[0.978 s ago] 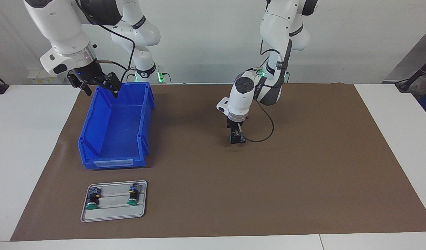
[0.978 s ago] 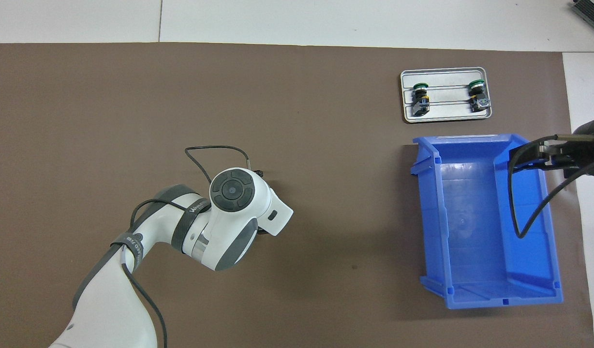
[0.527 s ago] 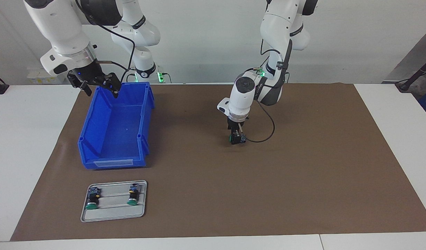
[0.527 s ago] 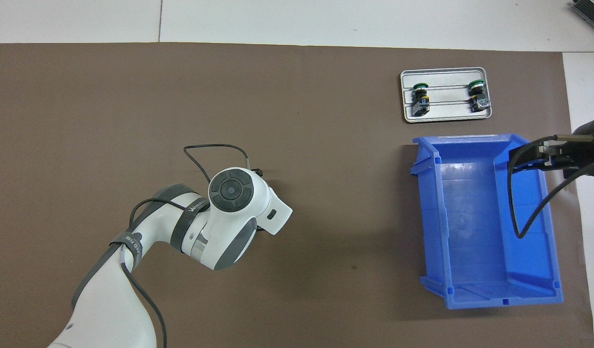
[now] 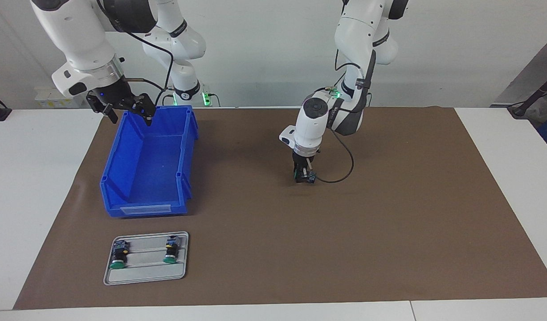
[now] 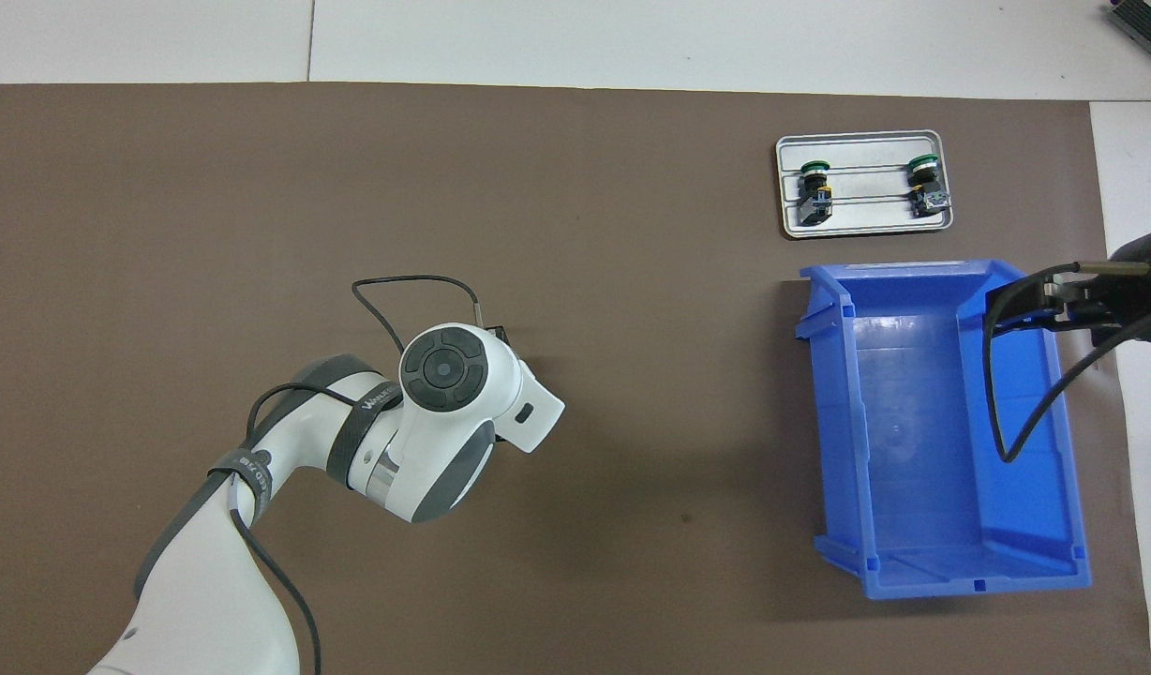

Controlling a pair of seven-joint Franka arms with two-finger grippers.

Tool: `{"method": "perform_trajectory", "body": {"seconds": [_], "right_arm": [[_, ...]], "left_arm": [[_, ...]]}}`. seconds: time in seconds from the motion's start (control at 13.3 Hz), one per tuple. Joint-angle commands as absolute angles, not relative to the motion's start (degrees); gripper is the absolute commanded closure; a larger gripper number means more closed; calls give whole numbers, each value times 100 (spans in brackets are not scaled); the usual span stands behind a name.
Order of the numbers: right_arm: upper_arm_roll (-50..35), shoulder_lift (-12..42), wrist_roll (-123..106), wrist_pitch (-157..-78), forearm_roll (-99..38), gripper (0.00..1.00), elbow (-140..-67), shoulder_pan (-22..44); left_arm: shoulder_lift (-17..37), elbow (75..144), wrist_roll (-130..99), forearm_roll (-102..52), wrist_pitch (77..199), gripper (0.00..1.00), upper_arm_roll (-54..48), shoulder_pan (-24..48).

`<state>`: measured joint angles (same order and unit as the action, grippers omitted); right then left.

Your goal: Place and press button with both arms

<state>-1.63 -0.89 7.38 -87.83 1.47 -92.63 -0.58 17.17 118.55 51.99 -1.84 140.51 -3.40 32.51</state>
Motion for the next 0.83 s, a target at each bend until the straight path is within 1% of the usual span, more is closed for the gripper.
{"method": "perform_trajectory", "body": {"seconds": [0.0, 0.08, 0.23, 0.38, 0.53, 0.75], "right_arm": [[-193, -220, 589, -8842, 158, 0, -9413, -114], [-193, -220, 589, -8842, 158, 0, -9413, -114], [-193, -220, 589, -8842, 158, 0, -9413, -114], [-193, -220, 598, -8842, 158, 0, -9413, -114], [-193, -220, 589, -8842, 158, 0, -9413, -114], [-193, -220, 598, -8842, 158, 0, -9413, -114]], "left_arm": [[1749, 11918, 5203, -70, 14370, 64, -308, 3182], [1758, 11892, 5203, -70, 14370, 68, -308, 3173], [1758, 11865, 5194, -79, 14361, 72, -299, 3164], [1784, 11620, 5003, -123, 14335, 79, -307, 3016], [1828, 11356, 4450, -184, 14317, 79, -325, 2831], [1636, 11189, 4447, -920, 14326, 79, -334, 2611]]}}
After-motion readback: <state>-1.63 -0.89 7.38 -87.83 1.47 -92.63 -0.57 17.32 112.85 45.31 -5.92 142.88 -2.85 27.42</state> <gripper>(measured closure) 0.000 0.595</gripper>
